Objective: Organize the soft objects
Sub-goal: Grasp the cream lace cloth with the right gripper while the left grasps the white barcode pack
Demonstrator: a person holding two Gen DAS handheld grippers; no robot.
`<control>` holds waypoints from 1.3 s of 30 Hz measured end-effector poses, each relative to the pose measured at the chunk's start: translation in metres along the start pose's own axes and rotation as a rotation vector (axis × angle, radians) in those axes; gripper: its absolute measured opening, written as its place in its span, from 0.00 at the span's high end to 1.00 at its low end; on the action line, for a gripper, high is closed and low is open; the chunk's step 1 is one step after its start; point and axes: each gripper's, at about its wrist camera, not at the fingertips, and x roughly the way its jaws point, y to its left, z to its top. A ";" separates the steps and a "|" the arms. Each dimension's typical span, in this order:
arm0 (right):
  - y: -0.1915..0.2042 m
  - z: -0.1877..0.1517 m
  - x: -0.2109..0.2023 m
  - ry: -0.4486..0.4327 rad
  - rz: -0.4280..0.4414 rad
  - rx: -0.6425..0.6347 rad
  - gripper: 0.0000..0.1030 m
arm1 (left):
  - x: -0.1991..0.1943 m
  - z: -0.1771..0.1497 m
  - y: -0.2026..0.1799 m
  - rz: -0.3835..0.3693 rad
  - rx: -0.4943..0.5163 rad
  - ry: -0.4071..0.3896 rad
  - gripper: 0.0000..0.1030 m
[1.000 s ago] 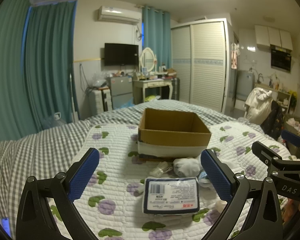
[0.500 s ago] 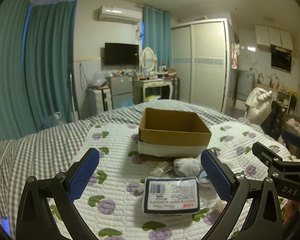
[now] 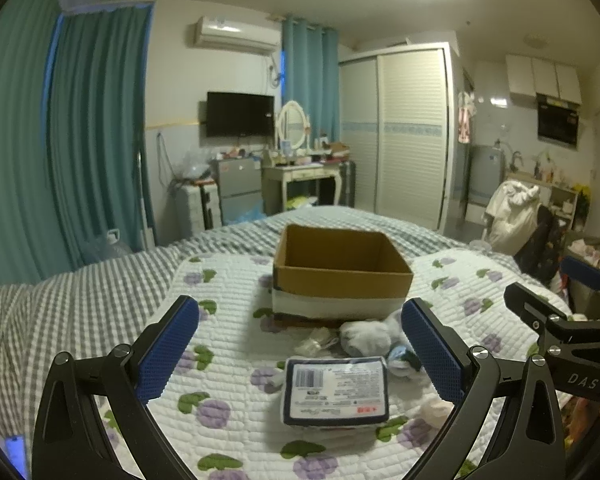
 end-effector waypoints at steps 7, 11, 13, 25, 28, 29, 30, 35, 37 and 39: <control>-0.008 -0.015 -0.003 0.071 0.033 -0.019 0.00 | 0.005 -0.025 -0.007 0.007 0.020 0.105 0.00; -0.007 -0.040 0.018 0.158 0.057 -0.022 0.03 | 0.023 -0.051 -0.011 0.001 0.022 0.205 0.00; 0.000 -0.056 0.035 0.227 0.072 -0.044 0.04 | 0.033 -0.064 -0.014 0.000 0.026 0.248 0.00; 0.013 -0.121 0.105 0.438 0.145 -0.060 0.76 | 0.067 -0.097 -0.018 -0.019 0.051 0.383 0.00; 0.010 -0.116 0.100 0.413 0.146 -0.059 0.83 | 0.068 -0.095 -0.010 -0.012 0.053 0.373 0.01; 0.008 -0.114 0.098 0.405 0.147 -0.054 0.83 | 0.071 -0.093 -0.006 -0.016 0.043 0.372 0.01; 0.007 -0.112 0.096 0.400 0.148 -0.049 0.83 | 0.073 -0.091 -0.002 -0.022 0.030 0.373 0.01; 0.006 -0.107 0.094 0.396 0.159 -0.036 0.83 | 0.103 -0.083 0.010 -0.068 -0.012 0.404 0.15; 0.010 -0.106 0.094 0.393 0.162 -0.043 0.83 | 0.119 -0.086 0.011 -0.091 -0.032 0.437 0.23; 0.013 -0.106 0.095 0.393 0.168 -0.053 0.83 | 0.139 -0.096 0.010 -0.107 -0.047 0.488 0.28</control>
